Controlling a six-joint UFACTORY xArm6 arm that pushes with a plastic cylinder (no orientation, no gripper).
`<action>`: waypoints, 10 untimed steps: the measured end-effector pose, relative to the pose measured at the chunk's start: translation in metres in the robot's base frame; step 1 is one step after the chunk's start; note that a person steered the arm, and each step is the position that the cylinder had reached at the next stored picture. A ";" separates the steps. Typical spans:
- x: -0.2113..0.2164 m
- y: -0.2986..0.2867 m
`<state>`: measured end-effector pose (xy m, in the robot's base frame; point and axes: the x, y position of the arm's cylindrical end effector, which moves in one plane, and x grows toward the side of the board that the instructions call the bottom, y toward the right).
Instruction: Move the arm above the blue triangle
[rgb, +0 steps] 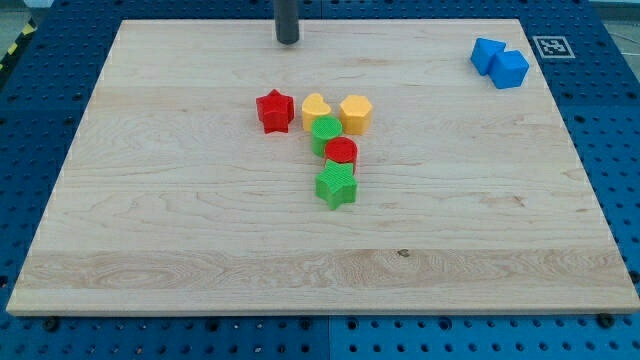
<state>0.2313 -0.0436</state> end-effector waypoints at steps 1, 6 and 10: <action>-0.001 0.016; -0.014 0.060; -0.039 0.148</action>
<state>0.1923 0.1039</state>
